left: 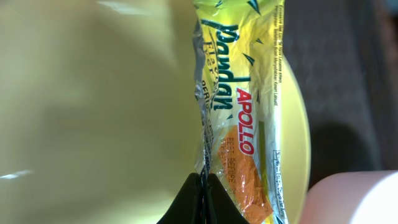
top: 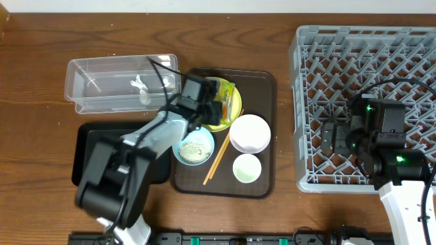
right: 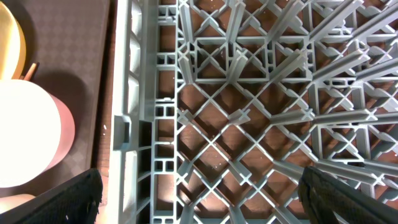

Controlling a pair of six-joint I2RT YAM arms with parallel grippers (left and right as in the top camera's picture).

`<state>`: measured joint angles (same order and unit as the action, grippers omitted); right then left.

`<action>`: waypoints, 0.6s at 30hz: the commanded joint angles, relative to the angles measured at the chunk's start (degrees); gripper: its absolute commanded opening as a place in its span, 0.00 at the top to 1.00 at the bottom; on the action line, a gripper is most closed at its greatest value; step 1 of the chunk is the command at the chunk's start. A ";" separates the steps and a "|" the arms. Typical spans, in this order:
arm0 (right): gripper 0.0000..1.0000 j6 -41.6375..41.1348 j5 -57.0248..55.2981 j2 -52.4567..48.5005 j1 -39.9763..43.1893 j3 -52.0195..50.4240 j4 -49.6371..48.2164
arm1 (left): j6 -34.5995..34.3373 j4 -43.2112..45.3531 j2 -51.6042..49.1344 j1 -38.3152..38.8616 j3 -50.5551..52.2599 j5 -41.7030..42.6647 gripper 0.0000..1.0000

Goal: Sort waste into correct bins and load items into the dishwasher rack
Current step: 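Move the wrapper with the left gripper and drop it into the clear bin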

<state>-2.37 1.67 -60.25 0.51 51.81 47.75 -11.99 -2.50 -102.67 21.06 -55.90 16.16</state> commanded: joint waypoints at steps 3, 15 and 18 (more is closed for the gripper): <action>0.01 -0.37 -0.13 0.46 -0.70 1.33 0.04 | 0.31 -0.22 10.69 -5.57 -0.24 -0.33 0.94; 0.01 -0.37 -0.13 0.46 -0.70 1.33 0.02 | 0.26 0.33 15.78 -19.52 -0.22 -12.76 0.94; 0.01 -0.37 -0.13 0.46 -0.70 1.33 0.02 | 0.28 1.60 14.73 -20.39 -0.22 -14.40 0.90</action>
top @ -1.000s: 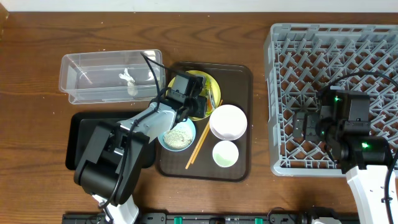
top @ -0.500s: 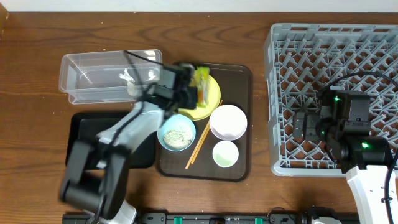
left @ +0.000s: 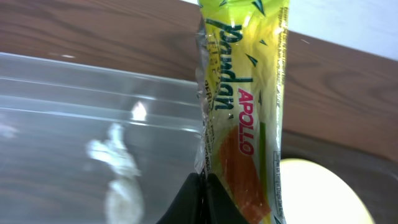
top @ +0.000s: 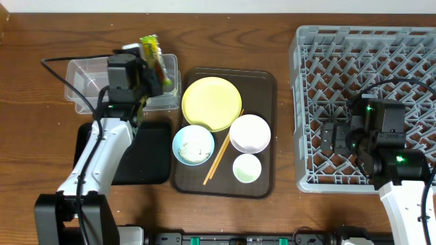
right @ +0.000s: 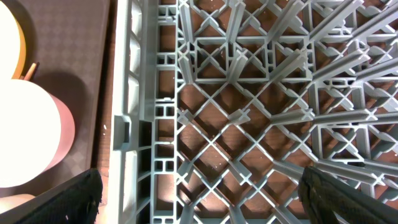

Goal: Sort waste into correct bins and load items into the dishwasher rack
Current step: 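Move the wrapper with the left gripper and drop it into the clear bin, then grasp the light-blue rice bowl rim with the left gripper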

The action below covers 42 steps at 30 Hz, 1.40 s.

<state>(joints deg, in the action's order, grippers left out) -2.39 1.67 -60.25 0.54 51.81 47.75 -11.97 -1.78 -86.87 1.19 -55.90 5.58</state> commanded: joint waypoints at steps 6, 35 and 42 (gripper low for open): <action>0.01 -0.35 -0.13 0.46 -0.72 1.33 0.09 | 0.24 1.01 -2.19 -0.63 -0.22 -4.87 0.52; 0.01 -0.35 -0.11 0.46 -0.72 1.33 0.02 | 0.24 -29.05 7.72 20.22 0.44 -0.02 0.51; 0.01 -0.35 -0.11 0.46 -0.72 1.33 0.02 | 0.24 -28.92 -0.09 28.98 0.44 -0.07 0.52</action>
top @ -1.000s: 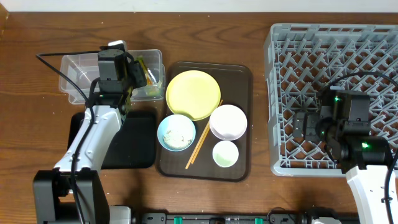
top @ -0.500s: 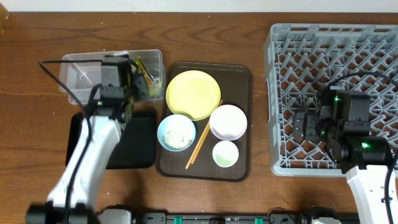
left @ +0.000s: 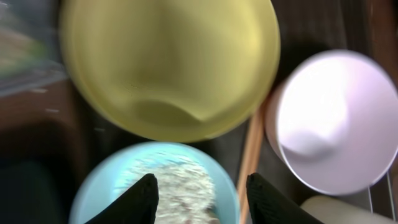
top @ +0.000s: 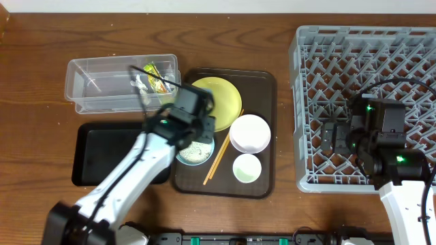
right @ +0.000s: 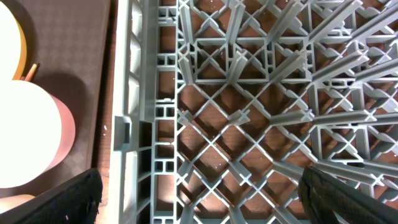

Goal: Sort waste into correct bins and load items into the dishwasher rack
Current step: 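Grasp the light-blue rice bowl rim with the left gripper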

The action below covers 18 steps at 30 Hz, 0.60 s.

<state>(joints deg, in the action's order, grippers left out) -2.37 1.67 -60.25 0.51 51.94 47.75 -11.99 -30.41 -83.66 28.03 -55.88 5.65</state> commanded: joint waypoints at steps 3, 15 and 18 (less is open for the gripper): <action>0.01 -0.37 -0.11 0.46 -0.70 1.20 0.07 | 0.24 -0.39 -6.75 3.65 0.42 -0.11 0.53; 0.01 -0.37 -0.11 0.46 -0.70 1.20 0.09 | -3.63 -1.14 -14.51 4.85 0.42 -0.09 0.79; 0.01 -0.37 -0.13 0.46 -0.70 1.20 0.07 | -3.61 -1.07 -14.01 4.83 0.42 -0.09 0.81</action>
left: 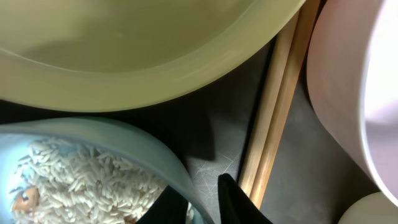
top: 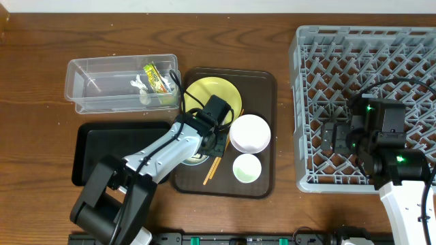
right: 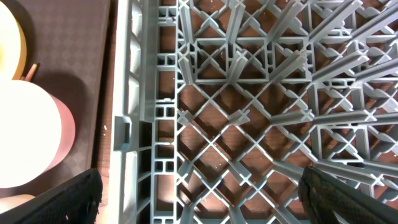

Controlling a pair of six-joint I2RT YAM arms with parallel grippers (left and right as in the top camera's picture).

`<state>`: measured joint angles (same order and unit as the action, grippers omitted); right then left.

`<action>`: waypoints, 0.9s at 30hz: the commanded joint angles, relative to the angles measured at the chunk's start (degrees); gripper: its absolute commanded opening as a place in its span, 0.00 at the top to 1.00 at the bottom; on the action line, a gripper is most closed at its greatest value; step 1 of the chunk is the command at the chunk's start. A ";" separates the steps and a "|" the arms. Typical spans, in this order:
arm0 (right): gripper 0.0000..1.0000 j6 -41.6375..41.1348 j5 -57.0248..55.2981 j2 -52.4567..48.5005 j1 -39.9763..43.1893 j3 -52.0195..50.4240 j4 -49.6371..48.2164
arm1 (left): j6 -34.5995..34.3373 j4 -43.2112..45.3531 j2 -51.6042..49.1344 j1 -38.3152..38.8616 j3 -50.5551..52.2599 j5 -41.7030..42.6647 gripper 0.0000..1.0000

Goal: Sort waste into correct bins and load items into the dishwasher rack
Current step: 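Grasp the light-blue rice bowl rim with the left gripper, then tip the blue bowl over the black tray to dump the rice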

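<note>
My left gripper is shut on the rim of the blue bowl, which holds leftover rice. One finger is inside the bowl and the other outside, beside the wooden chopsticks. In the overhead view my left gripper and its arm cover most of that bowl. The yellow plate, white bowl and green cup sit on the brown tray. The yellow snack wrapper lies in the clear bin. My right gripper hangs open over the grey dishwasher rack.
A black tray lies at the front left, below the clear bin. A crumpled white scrap is also in that bin. The rack's near-left wall stands between my right gripper and the brown tray.
My left gripper was open above the plate and bowls; now it is low on the blue bowl, with its fingers shut on the rim next to the chopsticks. The right arm has not moved.
My left gripper first held the yellow wrapper on the yellow plate. It then held the wrapper above the clear bin. After that the wrapper lay in the bin and the gripper was open over the brown tray. Now it grips the blue bowl's rim.
</note>
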<state>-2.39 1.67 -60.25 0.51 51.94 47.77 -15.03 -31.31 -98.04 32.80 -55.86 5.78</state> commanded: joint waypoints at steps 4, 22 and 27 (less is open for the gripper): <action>0.01 -0.35 -0.13 0.46 -0.70 1.20 0.07 | -0.55 -0.22 2.10 0.07 0.37 -0.22 0.90; 0.01 -0.35 -0.13 0.46 -0.70 1.20 0.07 | -0.50 -10.32 21.44 -8.37 0.00 1.88 0.94; 0.01 -0.35 -0.13 0.46 -0.70 1.20 0.07 | 6.01 -12.48 22.36 -20.35 0.17 17.38 0.94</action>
<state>-2.37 1.67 -60.25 0.51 51.96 47.77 -13.56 -43.46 -76.38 17.82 -55.86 12.67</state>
